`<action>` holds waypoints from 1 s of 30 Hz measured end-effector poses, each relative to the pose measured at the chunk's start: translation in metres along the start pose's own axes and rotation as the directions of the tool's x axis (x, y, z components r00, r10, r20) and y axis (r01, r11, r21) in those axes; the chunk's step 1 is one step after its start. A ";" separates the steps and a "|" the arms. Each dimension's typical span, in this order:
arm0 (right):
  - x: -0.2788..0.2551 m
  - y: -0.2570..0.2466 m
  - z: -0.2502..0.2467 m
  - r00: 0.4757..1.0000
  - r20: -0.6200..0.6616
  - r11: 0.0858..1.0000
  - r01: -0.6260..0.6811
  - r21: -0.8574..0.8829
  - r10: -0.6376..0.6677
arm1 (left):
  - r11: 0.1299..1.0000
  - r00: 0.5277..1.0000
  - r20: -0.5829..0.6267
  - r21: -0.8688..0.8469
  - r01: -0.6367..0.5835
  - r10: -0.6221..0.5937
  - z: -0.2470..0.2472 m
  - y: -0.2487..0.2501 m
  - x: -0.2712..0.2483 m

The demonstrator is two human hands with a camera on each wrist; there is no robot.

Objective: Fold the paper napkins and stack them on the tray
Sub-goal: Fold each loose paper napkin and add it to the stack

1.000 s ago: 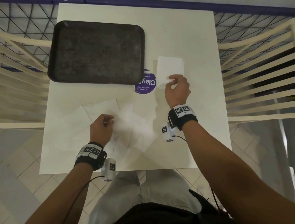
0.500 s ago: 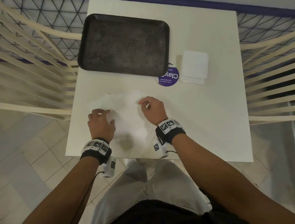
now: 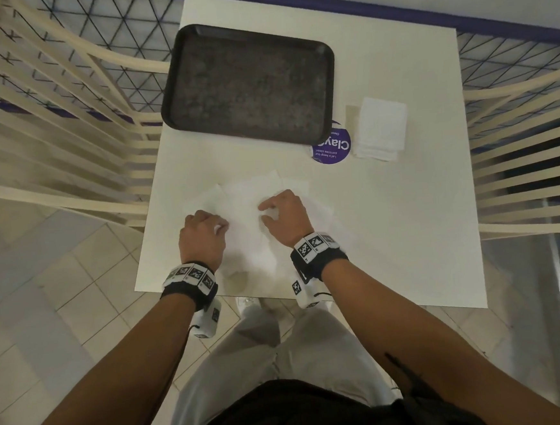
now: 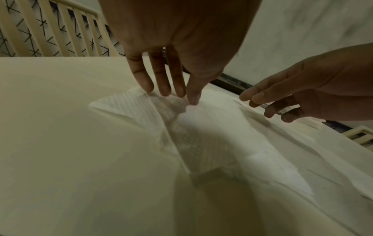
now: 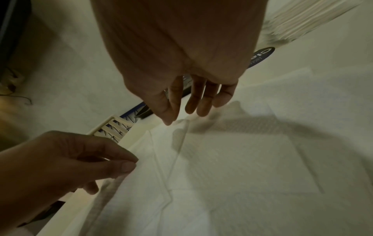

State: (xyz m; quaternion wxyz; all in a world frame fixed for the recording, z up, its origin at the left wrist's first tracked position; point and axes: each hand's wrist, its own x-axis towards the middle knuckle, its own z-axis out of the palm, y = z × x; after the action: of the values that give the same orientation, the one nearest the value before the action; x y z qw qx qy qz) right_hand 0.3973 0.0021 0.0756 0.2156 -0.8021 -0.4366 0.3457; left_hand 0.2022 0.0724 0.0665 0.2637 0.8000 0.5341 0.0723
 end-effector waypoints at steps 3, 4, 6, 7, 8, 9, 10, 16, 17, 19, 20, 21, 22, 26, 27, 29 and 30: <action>0.000 -0.006 0.004 0.998 0.051 0.999 0.036 0.012 -0.037 | 1.000 1.000 -0.003 0.025 -0.019 0.019 -0.001 0.001 0.001; 0.000 -0.007 0.006 0.997 0.067 0.999 0.036 0.018 -0.037 | 0.999 1.000 -0.006 0.031 -0.028 0.028 -0.001 0.001 0.001; 0.000 -0.009 0.009 0.995 0.084 0.998 0.050 0.029 -0.052 | 0.997 0.997 -0.030 0.032 -0.064 0.065 0.000 0.003 0.001; -0.001 -0.010 0.010 0.995 0.082 0.998 0.054 0.041 -0.057 | 0.996 0.995 -0.048 0.027 -0.089 0.090 0.000 0.004 0.001; -0.001 -0.012 0.008 0.996 0.080 0.997 0.045 0.061 -0.049 | 0.993 0.991 -0.065 0.018 -0.115 0.116 0.000 0.005 0.000; -0.001 -0.015 0.006 0.996 0.084 0.996 0.025 0.085 -0.032 | 0.990 0.987 -0.083 0.007 -0.141 0.141 0.000 0.007 0.000; -0.002 -0.018 0.003 0.995 0.094 0.994 0.000 0.109 -0.010 | 0.986 0.981 -0.100 -0.005 -0.165 0.164 0.000 0.009 0.000; 0.000 -0.028 -0.015 0.987 0.132 0.938 -0.126 0.324 0.087 | 0.954 0.945 -0.161 -0.049 -0.294 0.283 -0.002 0.022 0.003; 0.002 -0.026 -0.016 0.988 0.126 0.930 -0.126 0.345 0.087 | 0.948 0.940 -0.171 -0.071 -0.311 0.295 -0.003 0.025 0.004; 0.004 -0.022 -0.019 0.990 0.102 0.904 -0.135 0.405 0.103 | 0.939 0.938 -0.184 -0.126 -0.319 0.294 -0.005 0.029 0.004; 0.005 -0.020 -0.021 0.990 0.084 0.895 -0.136 0.424 0.111 | 0.940 0.943 -0.187 -0.152 -0.306 0.277 -0.006 0.031 0.004; 0.006 -0.018 -0.022 0.991 0.062 0.893 -0.133 0.431 0.117 | 0.943 0.951 -0.189 -0.182 -0.279 0.245 -0.006 0.032 0.005; 0.007 -0.015 -0.025 0.992 0.039 0.893 -0.123 0.433 0.118 | 0.946 0.962 -0.190 -0.221 -0.235 0.195 -0.006 0.035 0.006; 0.009 -0.004 -0.036 0.987 -0.029 0.879 -0.130 0.458 0.161 | 0.920 0.991 -0.097 -0.390 0.048 -0.093 -0.007 0.046 0.015; 0.008 -0.002 -0.038 0.985 -0.042 0.874 -0.126 0.470 0.164 | 0.895 0.985 -0.029 -0.422 0.143 -0.171 -0.007 0.047 0.019; 0.008 0.002 -0.044 0.985 -0.057 0.864 -0.113 0.490 0.161 | 0.817 0.951 0.120 -0.489 0.306 -0.284 -0.005 0.048 0.024; 0.007 0.004 -0.047 0.985 -0.066 0.861 -0.104 0.498 0.157 | 0.771 0.932 0.186 -0.524 0.362 -0.311 -0.005 0.048 0.027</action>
State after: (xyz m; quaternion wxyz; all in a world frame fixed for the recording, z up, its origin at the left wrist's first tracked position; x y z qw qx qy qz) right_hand 0.4368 0.0041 0.1021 0.4112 -0.7653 -0.2670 0.4171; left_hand 0.2510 0.0839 0.0903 0.5139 0.5839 0.6129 0.1387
